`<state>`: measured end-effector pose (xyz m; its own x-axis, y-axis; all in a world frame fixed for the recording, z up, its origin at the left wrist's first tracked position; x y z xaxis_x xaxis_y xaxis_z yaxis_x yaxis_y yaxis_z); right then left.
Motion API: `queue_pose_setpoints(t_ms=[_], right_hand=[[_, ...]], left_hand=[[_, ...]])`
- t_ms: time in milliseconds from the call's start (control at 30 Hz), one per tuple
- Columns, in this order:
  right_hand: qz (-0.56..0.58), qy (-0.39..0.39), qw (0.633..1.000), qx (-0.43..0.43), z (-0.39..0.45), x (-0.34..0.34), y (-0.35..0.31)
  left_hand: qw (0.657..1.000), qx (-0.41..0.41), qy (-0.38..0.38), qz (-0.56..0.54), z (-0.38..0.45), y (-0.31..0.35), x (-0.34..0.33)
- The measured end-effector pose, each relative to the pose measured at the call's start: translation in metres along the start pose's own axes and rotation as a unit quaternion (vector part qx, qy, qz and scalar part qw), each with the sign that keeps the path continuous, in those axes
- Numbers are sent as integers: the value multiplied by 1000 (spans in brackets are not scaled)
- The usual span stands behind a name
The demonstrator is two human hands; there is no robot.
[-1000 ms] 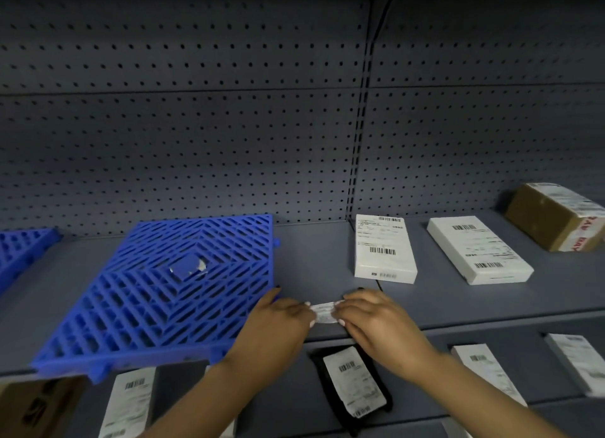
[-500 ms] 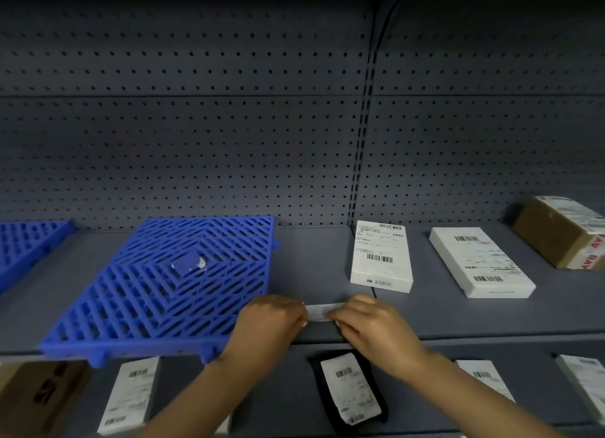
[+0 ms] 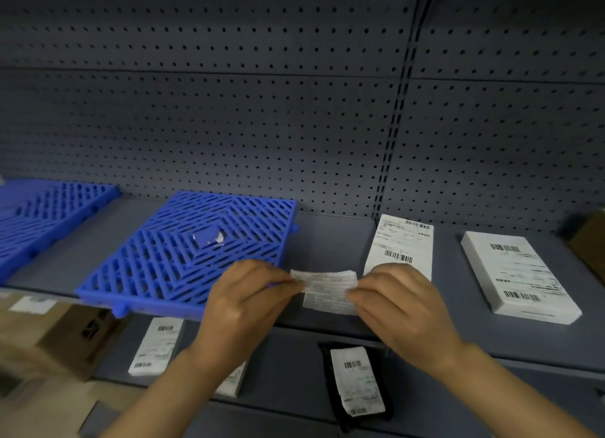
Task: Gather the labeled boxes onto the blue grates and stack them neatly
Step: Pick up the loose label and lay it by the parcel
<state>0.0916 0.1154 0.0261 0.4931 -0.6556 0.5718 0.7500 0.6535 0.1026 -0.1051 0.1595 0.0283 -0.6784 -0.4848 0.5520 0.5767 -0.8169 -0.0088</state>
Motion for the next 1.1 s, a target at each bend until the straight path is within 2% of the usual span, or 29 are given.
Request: queue_pose_setpoints(t_ms=[233, 400, 733, 1100], right_hand=[[20, 61, 992, 107, 51, 29, -21], [8, 72, 989, 127, 77, 14, -45], [-18, 85, 991, 100, 145, -69, -125], [6, 42, 998, 54, 184, -150, -202]], left_hand=[[992, -13, 113, 56, 15, 6, 58], [986, -40, 132, 88, 7, -16, 90], [989, -59, 99, 95, -38, -121, 159], [991, -69, 48, 103, -96, -203, 220]])
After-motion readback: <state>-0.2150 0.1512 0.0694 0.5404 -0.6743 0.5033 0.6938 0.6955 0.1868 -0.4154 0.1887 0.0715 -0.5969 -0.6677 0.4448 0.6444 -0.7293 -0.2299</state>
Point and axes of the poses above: each hand's wrist, its own z-axis towards the middle knuckle, its own x-axis out of the back of the hand, y = z × x, the point moved 5 cm from there along z, towards the middle knuckle, and after that the axes turned 5 degrees about z, right-handed, at the moved point
